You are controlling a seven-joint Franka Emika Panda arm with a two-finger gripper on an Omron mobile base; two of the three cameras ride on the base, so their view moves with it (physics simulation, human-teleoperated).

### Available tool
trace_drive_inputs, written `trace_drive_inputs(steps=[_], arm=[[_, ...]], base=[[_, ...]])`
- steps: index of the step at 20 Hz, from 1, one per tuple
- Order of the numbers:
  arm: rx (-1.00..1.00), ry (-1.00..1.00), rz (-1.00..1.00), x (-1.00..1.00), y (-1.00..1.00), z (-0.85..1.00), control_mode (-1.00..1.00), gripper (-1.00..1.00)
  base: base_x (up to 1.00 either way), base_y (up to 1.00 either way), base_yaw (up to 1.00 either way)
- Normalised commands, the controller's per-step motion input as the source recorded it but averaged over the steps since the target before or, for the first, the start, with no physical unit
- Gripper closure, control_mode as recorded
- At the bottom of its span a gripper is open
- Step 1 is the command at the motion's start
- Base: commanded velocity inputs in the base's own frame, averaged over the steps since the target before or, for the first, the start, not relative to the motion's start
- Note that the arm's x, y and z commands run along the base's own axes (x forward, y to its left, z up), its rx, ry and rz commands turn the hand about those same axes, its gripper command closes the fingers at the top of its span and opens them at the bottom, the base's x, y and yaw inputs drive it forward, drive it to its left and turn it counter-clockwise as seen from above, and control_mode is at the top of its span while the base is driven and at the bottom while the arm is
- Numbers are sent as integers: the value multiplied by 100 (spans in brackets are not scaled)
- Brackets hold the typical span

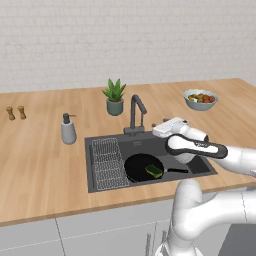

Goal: Pick the pan and sponge and place them into the sink. Then turn on the water.

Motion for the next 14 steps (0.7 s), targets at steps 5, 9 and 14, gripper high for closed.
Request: trace_drive_inputs(steps=[5, 9, 14], arm=[[0, 0, 0, 13, 5, -12, -100, -100], [0, 0, 0, 14, 9, -17, -100, -100], [0, 0, -1, 24, 11, -10, -100, -100]], base=[[0, 0, 0], [0, 0, 0], [0, 0, 0]])
